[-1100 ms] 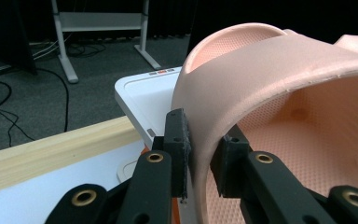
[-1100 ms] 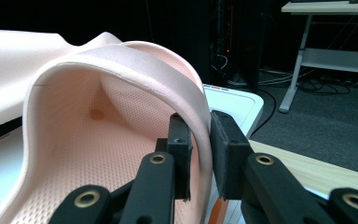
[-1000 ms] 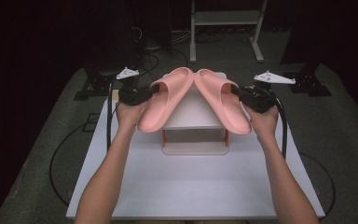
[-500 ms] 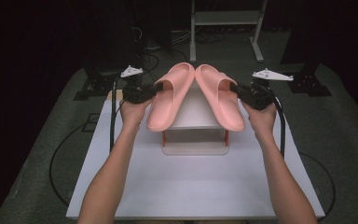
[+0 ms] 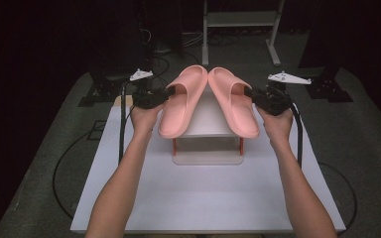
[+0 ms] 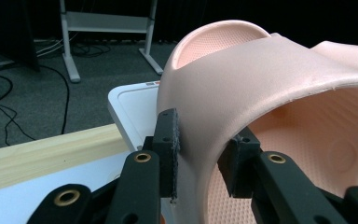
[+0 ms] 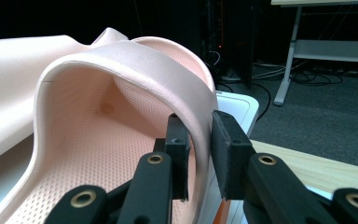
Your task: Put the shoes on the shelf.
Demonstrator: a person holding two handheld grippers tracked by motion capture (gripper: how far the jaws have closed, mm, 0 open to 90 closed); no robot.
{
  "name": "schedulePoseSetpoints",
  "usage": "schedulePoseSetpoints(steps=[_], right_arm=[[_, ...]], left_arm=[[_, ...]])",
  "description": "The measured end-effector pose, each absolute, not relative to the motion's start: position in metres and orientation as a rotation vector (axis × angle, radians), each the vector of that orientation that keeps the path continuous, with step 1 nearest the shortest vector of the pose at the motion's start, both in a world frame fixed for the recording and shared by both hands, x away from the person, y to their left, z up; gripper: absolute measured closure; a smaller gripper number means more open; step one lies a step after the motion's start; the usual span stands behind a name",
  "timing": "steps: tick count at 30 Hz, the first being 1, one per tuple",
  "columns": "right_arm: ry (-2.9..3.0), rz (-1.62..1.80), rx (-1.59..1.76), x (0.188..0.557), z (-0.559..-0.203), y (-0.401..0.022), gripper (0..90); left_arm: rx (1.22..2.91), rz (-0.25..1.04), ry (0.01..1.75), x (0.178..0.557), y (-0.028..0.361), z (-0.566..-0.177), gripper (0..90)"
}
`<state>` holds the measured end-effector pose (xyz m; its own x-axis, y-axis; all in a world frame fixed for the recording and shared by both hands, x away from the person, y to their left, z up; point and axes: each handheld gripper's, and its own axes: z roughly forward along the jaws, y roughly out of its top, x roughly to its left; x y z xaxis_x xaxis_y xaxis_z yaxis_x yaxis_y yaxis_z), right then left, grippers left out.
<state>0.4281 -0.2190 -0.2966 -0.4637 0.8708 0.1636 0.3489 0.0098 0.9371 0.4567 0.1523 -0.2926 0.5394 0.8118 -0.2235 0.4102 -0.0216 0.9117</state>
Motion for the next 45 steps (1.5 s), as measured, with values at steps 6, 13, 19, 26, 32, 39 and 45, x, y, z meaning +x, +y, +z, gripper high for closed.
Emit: schedulePoseSetpoints(steps=[6, 13, 19, 26, 32, 39, 45], right_arm=[[1.811, 1.46, 1.263, 0.429, -0.297, -0.219, 75.4], [1.811, 1.451, 1.265, 0.429, -0.297, -0.217, 73.5], [1.816, 1.443, 1.274, 0.43, -0.298, -0.214, 72.3], [1.816, 1.434, 1.294, 0.43, -0.299, -0.211, 71.7], [1.81, 1.432, 1.296, 0.431, -0.299, -0.21, 71.0], [1.816, 1.436, 1.301, 0.432, -0.3, -0.206, 71.0], [1.822, 1.444, 1.302, 0.434, -0.301, -0.202, 70.7]], left_arm=[[1.617, 0.422, 1.06, 0.455, 0.15, -0.292, 66.5], [1.611, 0.424, 1.067, 0.455, 0.146, -0.293, 63.4], [1.616, 0.422, 1.073, 0.455, 0.143, -0.294, 60.9], [1.615, 0.411, 1.079, 0.456, 0.141, -0.296, 59.9], [1.607, 0.401, 1.087, 0.458, 0.138, -0.298, 59.1], [1.598, 0.392, 1.088, 0.46, 0.136, -0.298, 58.3], [1.607, 0.378, 1.083, 0.462, 0.131, -0.299, 58.2]])
